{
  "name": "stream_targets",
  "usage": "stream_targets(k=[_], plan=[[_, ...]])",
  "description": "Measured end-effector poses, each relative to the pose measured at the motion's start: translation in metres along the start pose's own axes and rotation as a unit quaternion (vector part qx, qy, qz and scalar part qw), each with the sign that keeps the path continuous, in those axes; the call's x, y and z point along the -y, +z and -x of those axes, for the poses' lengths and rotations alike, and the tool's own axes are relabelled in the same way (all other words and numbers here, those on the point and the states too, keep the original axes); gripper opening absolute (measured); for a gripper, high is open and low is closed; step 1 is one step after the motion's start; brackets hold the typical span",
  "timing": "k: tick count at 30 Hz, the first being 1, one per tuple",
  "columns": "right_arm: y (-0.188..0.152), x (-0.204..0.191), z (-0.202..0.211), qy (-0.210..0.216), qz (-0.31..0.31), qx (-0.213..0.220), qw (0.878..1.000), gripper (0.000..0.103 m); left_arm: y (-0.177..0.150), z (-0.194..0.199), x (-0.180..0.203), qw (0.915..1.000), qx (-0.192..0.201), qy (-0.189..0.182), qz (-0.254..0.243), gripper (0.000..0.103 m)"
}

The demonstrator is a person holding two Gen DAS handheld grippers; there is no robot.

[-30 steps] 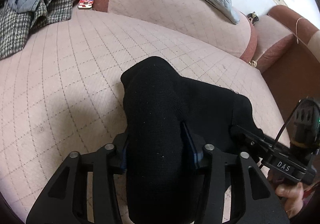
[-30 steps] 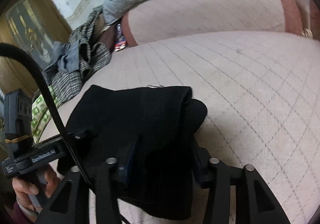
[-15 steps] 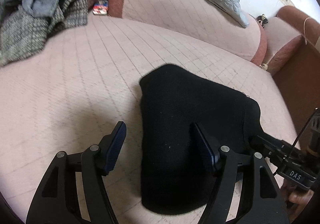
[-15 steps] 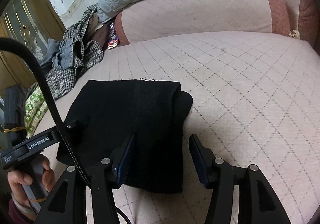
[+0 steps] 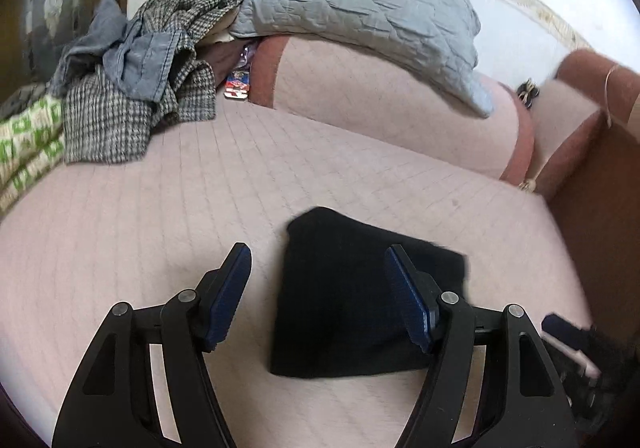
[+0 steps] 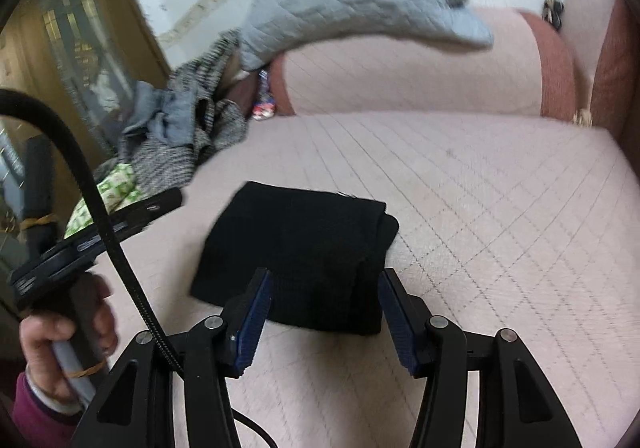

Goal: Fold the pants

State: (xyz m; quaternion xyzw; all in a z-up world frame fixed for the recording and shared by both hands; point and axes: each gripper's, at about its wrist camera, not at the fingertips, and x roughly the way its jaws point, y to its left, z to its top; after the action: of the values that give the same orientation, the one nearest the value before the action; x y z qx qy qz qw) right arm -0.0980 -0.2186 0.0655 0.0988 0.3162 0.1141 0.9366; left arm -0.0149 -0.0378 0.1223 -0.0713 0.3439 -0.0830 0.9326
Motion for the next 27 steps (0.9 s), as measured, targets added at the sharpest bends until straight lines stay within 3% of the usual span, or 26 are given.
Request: stream_targets(k=[2,6,14,22,27], plan=[[-0.008,-0.004,0.017,-0.021,0.009,0.022,0.999,0.067,-0.004,0.007,0.011,0.9998,0.006,-0.014,-0.012,0.070],[-0.017,-0.006,0.032,-0.038,0.001,0.026,0.999,0.067,-0.014,0.016,0.025,0.9980,0.015,-0.006,-0.061,0.070],[-0.022,-0.025,0.061,-0.064,-0.038,0.053,0.996,0.067,-0.017,0.050,0.013,0.9957,0.042,-0.030,-0.077,0.070],[0.008,-0.050,0.055,-0.079,-0.018,0.036,0.996,0.068,-0.014,0.062,0.014,0.9923,0.069,-0.026,-0.100,0.070],[0.016,-0.048,0.035,-0.082,-0.043,0.040,0.995,0.075,-0.013,0.048,0.009,0.9945,0.046,-0.010,-0.093,0.070]])
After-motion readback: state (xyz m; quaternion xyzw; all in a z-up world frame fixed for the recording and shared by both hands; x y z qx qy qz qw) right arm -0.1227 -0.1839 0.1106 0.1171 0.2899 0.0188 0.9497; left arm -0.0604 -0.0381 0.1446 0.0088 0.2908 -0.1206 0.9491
